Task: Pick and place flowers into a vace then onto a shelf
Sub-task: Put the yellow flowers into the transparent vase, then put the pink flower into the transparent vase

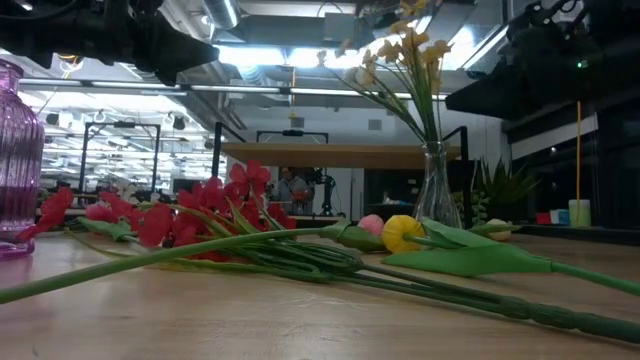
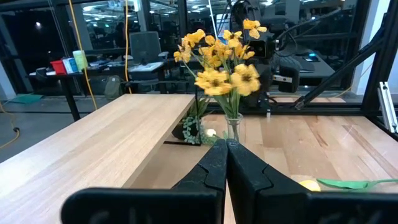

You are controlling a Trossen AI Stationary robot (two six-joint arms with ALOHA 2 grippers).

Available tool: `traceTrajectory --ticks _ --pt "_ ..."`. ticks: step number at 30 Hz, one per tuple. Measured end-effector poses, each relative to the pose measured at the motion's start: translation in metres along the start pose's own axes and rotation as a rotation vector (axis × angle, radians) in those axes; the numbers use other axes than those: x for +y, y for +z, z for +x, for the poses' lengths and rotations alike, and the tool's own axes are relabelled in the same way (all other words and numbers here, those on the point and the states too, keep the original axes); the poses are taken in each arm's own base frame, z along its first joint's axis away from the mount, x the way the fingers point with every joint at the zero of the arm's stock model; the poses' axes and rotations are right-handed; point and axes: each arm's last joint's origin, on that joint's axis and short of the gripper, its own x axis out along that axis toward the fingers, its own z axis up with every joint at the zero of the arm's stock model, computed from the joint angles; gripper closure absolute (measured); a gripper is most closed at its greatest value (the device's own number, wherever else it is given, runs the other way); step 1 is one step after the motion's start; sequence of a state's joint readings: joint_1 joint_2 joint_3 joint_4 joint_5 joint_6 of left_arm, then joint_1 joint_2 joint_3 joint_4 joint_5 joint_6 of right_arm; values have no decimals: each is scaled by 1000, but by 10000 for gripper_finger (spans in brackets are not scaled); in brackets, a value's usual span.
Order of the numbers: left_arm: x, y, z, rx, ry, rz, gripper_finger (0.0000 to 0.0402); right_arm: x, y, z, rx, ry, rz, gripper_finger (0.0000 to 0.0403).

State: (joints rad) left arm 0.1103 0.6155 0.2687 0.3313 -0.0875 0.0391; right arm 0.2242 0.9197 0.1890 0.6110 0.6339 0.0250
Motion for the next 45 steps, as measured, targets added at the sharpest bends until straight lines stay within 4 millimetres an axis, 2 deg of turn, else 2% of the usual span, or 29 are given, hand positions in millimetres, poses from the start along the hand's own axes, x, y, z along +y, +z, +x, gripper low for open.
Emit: traceTrajectory --ticks 8,17,24,30,34,39,45 --pt "0 0 0 0 0 0 398 0 6 -10 -14 47 8 309" --pt "0 -1 0 12 -1 36 398 13 6 -16 6 351 101 309" --pt "0 -4 0 44 -3 65 398 14 2 -17 38 363 86 322" --pt "0 -4 0 45 -3 65 398 16 -2 -15 72 357 67 394" --pt "0 -4 0 45 -3 81 398 18 -8 -12 118 355 113 395" --pt "0 -4 0 45 -6 181 398 23 -16 -10 177 437 96 396" --pt "-1 -5 0 45 -24 166 398 22 -18 -8 189 402 88 383"
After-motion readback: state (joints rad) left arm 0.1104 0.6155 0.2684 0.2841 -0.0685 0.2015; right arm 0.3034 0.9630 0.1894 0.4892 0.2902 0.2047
